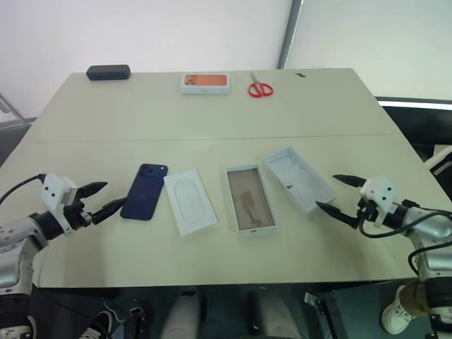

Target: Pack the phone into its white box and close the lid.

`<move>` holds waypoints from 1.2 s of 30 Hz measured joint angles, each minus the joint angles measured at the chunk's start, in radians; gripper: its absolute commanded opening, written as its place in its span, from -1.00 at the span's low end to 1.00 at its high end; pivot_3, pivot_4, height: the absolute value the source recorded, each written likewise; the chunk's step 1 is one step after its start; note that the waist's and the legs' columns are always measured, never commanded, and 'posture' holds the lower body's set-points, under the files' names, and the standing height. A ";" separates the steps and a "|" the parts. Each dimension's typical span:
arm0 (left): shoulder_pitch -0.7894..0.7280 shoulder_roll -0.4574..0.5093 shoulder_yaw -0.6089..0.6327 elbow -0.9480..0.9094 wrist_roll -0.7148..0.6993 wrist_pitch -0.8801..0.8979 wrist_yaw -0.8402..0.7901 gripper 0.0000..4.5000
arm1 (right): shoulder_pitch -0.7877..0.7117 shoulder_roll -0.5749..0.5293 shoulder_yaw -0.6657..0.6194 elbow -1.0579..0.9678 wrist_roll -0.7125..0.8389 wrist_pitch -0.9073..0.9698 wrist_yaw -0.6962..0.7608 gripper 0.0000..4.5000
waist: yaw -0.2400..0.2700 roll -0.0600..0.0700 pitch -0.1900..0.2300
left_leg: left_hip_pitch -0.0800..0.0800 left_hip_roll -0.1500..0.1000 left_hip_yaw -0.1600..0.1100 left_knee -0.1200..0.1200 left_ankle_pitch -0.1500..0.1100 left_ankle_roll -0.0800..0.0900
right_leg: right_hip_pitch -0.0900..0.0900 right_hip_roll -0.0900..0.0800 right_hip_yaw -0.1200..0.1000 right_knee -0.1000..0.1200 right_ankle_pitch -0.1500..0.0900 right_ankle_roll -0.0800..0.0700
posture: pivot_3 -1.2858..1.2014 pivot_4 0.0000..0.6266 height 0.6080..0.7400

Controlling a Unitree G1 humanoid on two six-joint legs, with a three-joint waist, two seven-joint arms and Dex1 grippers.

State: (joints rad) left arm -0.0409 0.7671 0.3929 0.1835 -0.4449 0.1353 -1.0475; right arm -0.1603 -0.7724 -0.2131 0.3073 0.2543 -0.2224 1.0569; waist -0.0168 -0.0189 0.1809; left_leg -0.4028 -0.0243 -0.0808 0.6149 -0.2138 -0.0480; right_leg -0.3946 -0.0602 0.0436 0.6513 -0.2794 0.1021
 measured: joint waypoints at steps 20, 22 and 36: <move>0.043 0.028 0.016 0.023 -0.002 -0.027 -0.043 0.74 | 0.023 -0.035 -0.033 0.037 0.004 -0.011 0.011 1.00 | -0.001 0.000 0.000 | 0.000 0.000 0.000 0.000 0.000 0.000 | 0.000 0.000 0.000 0.000 0.000 0.000 | 0.03 -0.52 1.00; 0.043 0.028 0.016 0.023 -0.002 -0.026 -0.044 0.74 | 0.020 -0.035 -0.033 0.042 0.004 -0.011 0.011 1.00 | 0.000 0.000 0.000 | 0.000 0.000 0.000 0.000 0.000 0.000 | 0.000 0.000 0.000 0.000 0.000 0.000 | 0.03 -0.52 1.00; 0.048 0.028 0.015 -0.015 -0.027 0.106 -0.036 0.74 | 0.058 -0.061 -0.034 0.010 0.048 0.034 0.085 1.00 | 0.000 0.000 0.000 | 0.000 0.000 -0.001 0.000 0.000 0.000 | 0.000 0.000 0.000 0.000 0.000 0.000 | 0.03 -0.52 1.00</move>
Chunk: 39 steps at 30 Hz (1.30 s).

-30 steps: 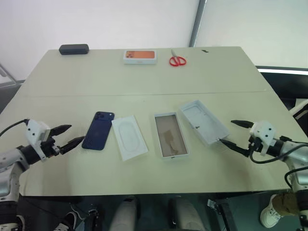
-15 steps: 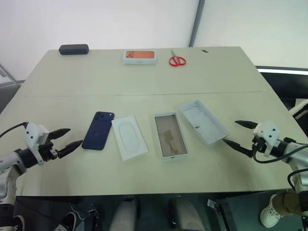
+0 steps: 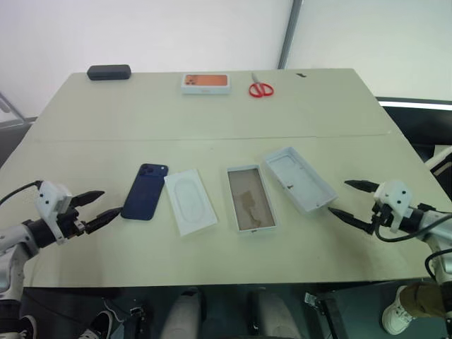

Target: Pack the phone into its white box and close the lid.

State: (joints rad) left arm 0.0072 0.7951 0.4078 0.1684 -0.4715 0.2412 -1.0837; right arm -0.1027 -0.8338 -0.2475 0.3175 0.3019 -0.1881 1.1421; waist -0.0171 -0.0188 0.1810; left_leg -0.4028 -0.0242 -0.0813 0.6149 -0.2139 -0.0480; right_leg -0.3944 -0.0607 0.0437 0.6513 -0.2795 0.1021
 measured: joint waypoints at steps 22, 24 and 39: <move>-0.001 -0.263 -0.061 -0.538 -0.444 0.783 0.544 0.74 | -0.166 0.039 0.191 -0.362 0.018 0.234 -0.038 1.00 | 0.003 0.000 0.000 | -0.001 -0.001 -0.002 0.001 0.000 0.000 | 0.000 0.000 0.000 0.000 0.000 0.000 | 0.03 -0.52 1.00; 0.002 -0.301 -0.083 -0.565 -0.462 0.806 0.588 0.74 | -0.171 0.054 0.215 -0.372 0.016 0.233 -0.037 1.00 | 0.002 0.000 0.000 | -0.001 -0.001 -0.002 0.001 0.000 0.000 | 0.000 0.000 0.000 0.000 0.000 0.000 | 0.03 -0.52 1.00; -0.055 -0.438 -0.112 -0.562 -0.524 0.844 0.831 0.74 | -0.228 0.070 0.265 -0.380 -0.008 0.225 -0.037 1.00 | 0.007 0.000 0.000 | 0.000 -0.002 -0.002 0.002 0.000 0.000 | 0.002 0.000 -0.001 -0.001 0.000 0.000 | 0.03 -0.52 1.00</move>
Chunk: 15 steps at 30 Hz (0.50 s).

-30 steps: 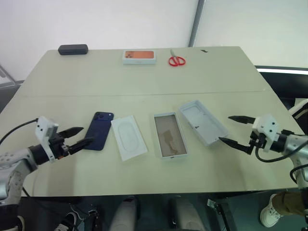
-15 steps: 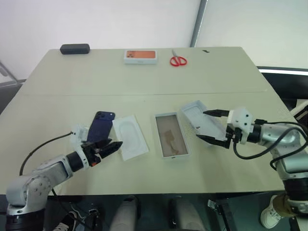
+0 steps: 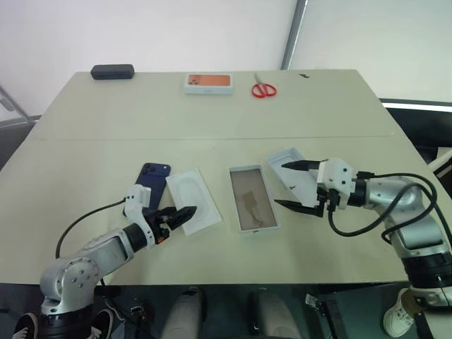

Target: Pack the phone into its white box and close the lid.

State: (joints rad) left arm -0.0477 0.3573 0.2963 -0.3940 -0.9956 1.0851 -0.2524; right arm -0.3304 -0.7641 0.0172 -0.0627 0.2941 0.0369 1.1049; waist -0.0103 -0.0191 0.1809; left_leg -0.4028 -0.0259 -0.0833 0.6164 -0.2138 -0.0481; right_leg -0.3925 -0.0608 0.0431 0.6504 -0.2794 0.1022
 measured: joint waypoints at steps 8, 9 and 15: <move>-0.057 -0.078 0.022 0.087 -0.061 0.014 0.067 0.74 | -0.010 0.001 0.000 0.001 -0.016 -0.010 -0.014 1.00 | 0.002 0.001 -0.001 | 0.002 -0.001 0.000 0.000 0.000 0.000 | 0.003 0.000 0.000 0.000 0.000 0.000 | 0.03 -0.52 1.00; -0.063 -0.083 0.029 0.098 -0.070 0.019 0.071 0.74 | -0.011 0.001 0.000 0.001 -0.016 -0.010 -0.017 1.00 | 0.002 0.001 -0.001 | 0.002 -0.001 0.000 0.000 0.000 0.000 | 0.003 0.000 0.000 0.000 0.000 0.000 | 0.03 -0.52 1.00; -0.074 -0.086 0.042 0.141 -0.095 0.022 0.094 0.17 | -0.011 0.000 0.000 0.001 -0.016 -0.010 -0.023 1.00 | 0.000 0.001 -0.001 | 0.003 -0.001 0.000 0.000 0.000 0.000 | 0.003 0.000 0.000 0.000 0.000 0.000 | 0.03 -0.52 1.00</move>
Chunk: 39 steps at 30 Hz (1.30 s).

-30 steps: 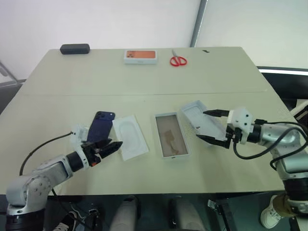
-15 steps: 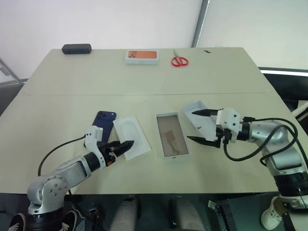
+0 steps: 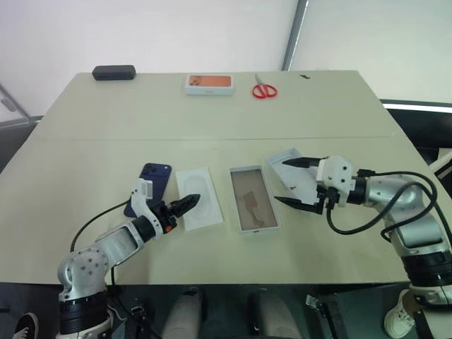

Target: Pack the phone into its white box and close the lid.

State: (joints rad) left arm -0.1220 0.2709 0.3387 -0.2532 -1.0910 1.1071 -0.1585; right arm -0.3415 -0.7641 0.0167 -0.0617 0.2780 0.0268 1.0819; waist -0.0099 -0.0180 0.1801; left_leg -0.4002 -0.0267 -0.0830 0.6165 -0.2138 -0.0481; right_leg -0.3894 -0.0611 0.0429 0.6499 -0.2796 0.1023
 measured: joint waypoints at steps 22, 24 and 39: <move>0.010 0.030 -0.036 -0.004 0.010 0.028 0.001 -0.98 | -0.005 0.000 -0.001 -0.005 0.001 0.007 -0.024 1.00 | -0.001 0.007 -0.004 | 0.002 0.000 0.001 -0.001 0.000 0.000 | 0.001 -0.001 0.001 -0.001 0.000 0.000 | 0.03 -0.52 1.00; 0.016 0.020 -0.037 -0.006 -0.001 0.028 0.003 -0.98 | -0.004 0.001 -0.001 -0.012 0.004 0.019 -0.024 1.00 | 0.000 0.007 -0.004 | 0.002 0.000 0.001 -0.001 0.000 0.000 | 0.001 -0.001 0.001 -0.001 0.000 0.000 | 0.03 -0.52 1.00; -0.085 0.132 -0.001 0.046 -0.137 0.145 0.032 -0.98 | 0.094 0.018 0.206 -0.141 -0.040 0.113 0.068 1.00 | -0.002 0.006 -0.003 | -0.001 0.000 -0.001 -0.001 0.000 0.000 | -0.002 0.000 0.000 -0.001 -0.001 0.000 | 0.03 -0.52 1.00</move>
State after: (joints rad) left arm -0.2066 0.4033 0.3379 -0.2072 -1.2278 1.2519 -0.1261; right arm -0.2474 -0.7458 0.2222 -0.2026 0.2383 0.1394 1.1499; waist -0.0123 -0.0124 0.1769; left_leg -0.4014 -0.0265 -0.0837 0.6152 -0.2139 -0.0482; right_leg -0.3912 -0.0608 0.0430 0.6486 -0.2801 0.1019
